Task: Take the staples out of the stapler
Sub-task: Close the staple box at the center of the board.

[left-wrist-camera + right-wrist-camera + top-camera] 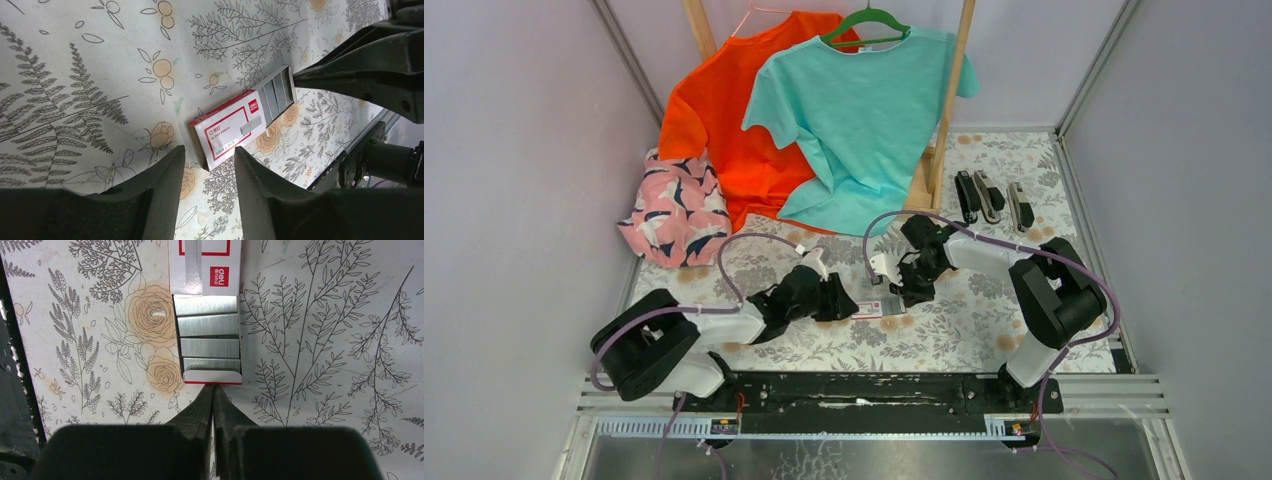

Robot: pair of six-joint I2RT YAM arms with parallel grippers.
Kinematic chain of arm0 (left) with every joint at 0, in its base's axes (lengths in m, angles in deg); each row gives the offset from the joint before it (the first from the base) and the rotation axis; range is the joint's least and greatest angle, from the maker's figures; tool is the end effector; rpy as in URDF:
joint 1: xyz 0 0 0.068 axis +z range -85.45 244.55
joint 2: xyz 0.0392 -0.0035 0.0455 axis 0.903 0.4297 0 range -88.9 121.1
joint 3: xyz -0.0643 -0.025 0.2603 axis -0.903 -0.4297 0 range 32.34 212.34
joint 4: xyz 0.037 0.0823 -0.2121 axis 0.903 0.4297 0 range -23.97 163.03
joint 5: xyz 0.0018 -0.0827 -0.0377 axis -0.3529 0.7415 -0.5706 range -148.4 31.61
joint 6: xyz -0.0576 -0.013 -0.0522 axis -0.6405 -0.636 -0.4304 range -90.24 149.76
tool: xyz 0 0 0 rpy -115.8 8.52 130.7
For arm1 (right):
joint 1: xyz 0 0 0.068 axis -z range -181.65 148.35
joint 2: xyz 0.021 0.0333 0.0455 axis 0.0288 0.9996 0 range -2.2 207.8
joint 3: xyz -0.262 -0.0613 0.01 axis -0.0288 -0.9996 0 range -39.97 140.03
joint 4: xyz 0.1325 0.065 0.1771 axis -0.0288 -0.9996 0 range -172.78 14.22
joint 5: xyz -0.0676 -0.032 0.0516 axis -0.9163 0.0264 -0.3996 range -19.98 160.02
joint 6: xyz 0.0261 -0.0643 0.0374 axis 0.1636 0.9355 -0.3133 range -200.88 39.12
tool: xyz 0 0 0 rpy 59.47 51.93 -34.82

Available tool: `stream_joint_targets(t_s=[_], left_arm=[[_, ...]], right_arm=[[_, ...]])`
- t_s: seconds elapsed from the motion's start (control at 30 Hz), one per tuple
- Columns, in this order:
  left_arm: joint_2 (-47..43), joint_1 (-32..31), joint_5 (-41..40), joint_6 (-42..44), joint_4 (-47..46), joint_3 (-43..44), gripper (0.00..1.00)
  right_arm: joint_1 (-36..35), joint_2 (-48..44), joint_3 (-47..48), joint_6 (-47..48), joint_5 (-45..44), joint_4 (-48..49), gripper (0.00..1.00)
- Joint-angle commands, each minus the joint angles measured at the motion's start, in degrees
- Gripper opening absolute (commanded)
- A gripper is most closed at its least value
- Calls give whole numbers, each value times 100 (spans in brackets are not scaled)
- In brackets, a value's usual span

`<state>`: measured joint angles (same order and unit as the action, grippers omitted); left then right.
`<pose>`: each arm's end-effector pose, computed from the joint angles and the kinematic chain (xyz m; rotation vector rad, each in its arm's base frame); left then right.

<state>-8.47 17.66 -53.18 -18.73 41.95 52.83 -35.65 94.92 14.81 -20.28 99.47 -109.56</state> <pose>0.1658 -0.1862 0.1343 0.0222 2.3904 -0.9765 0.2144 0.1846 0.1447 -2.0619 1.7841 0.6207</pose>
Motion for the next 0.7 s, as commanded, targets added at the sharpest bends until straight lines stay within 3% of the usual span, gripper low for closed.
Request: stream_joint_targets(t_s=[0.0,0.17,0.43,0.67], left_arm=[[-371,-22,-301,210,358,-117,51],[-794,-22,-310,484,542,-223,52],[-2503,-22,113,964,-326,-931,52],[-2898,-15,376,885,-819,-1253,54]], right_arm=[[67,-238,53,0,-30,-130,7],[152,-495,98,-7,69,-205,7],[376,-1293,178,-30,822,-330,8],[403,-1758,63,1893,2496,-1511,9]])
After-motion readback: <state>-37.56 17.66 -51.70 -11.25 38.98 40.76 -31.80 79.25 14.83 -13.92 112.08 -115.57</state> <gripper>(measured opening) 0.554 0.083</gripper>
